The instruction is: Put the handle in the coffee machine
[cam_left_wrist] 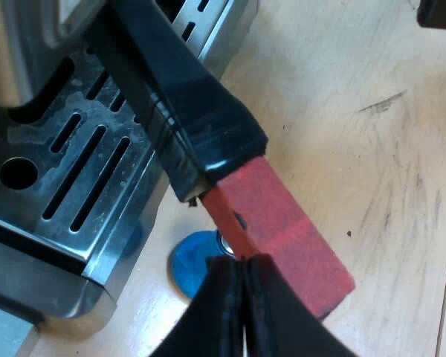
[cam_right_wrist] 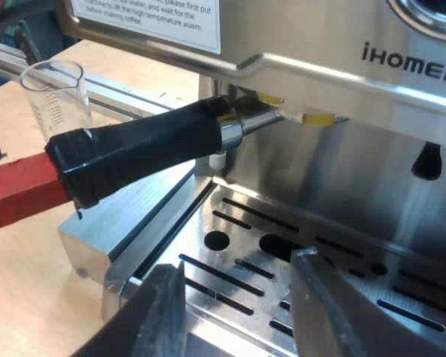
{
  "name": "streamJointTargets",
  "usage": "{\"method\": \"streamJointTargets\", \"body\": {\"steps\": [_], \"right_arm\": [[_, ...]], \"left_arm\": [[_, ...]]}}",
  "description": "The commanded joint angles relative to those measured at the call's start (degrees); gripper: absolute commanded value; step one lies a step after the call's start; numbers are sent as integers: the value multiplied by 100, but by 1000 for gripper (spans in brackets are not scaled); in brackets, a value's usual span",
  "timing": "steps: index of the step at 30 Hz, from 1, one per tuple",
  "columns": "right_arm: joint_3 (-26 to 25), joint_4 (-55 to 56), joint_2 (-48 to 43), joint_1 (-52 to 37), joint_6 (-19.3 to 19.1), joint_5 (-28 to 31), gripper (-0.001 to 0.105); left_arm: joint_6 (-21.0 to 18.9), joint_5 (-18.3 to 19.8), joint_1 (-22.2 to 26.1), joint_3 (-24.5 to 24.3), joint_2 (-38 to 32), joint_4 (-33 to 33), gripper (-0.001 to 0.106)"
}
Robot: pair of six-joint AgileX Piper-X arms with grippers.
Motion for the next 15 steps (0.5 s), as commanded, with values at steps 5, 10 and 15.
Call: {"method": "streamJointTargets", "body": {"steps": [5,10,15], "right_arm": [[-11,17,-71,7,194,-352,37],[-11,45,-189,7,194,-352,37],[-11,427,-399,7,194,-352,37]], "left_arm": [[-226,-142,-45,9,-99,-11,0],[-345,-234,-45,9,-99,-119,0],[-778,-766,-45,9,-287,-761,0]]}}
